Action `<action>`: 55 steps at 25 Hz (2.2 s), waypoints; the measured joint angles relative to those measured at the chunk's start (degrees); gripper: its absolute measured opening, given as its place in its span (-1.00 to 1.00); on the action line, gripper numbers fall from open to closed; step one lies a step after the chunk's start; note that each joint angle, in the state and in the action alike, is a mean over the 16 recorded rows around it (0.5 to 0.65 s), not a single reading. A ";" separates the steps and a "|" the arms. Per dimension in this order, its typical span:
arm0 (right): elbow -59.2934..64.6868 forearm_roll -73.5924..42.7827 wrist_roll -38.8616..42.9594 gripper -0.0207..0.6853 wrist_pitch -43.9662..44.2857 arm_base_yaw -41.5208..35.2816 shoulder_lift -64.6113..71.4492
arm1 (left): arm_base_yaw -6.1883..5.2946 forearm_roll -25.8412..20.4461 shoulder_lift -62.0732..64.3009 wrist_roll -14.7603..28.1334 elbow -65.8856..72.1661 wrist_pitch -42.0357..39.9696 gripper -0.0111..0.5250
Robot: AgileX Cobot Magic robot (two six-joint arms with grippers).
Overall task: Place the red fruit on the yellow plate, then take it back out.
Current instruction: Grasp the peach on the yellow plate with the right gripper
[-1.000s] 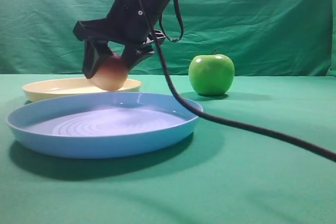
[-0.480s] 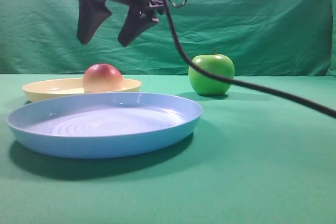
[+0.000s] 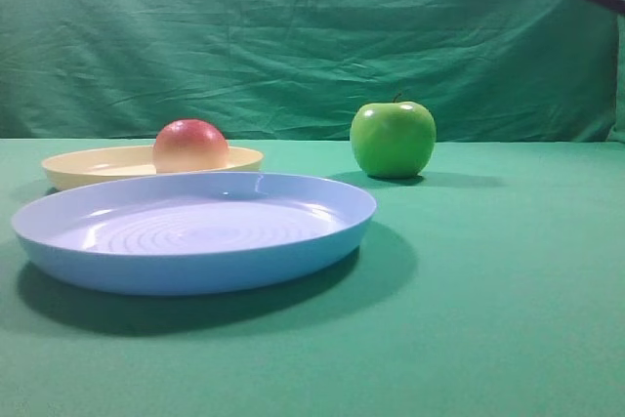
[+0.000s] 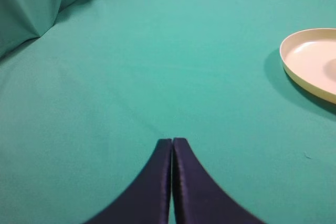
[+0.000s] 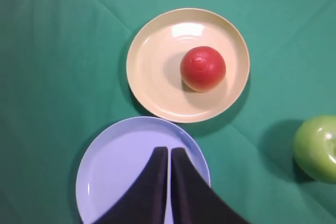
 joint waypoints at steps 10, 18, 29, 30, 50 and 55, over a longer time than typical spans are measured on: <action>0.00 -5.82 6.93 -0.94 6.49 -1.35 -9.64 | 0.00 0.00 0.00 0.00 0.00 0.00 -0.96; 0.89 -8.37 8.64 -0.94 7.49 -5.00 -19.82 | 0.00 0.00 0.00 0.00 0.00 0.00 -0.96; 15.47 -8.93 8.76 -0.94 3.17 -14.13 -41.51 | 0.00 0.00 0.00 0.00 0.00 0.00 -0.96; 17.72 -8.92 8.77 -0.94 2.23 -15.29 -43.87 | 0.00 0.00 0.00 0.00 0.00 0.00 -0.96; 66.62 -8.17 8.86 -0.94 -24.75 -36.56 -85.28 | 0.00 0.00 0.00 0.00 0.00 0.00 -0.96; 79.28 -8.13 8.86 -0.94 -34.58 -38.21 -91.72 | 0.00 0.00 0.00 0.00 0.00 0.00 -0.96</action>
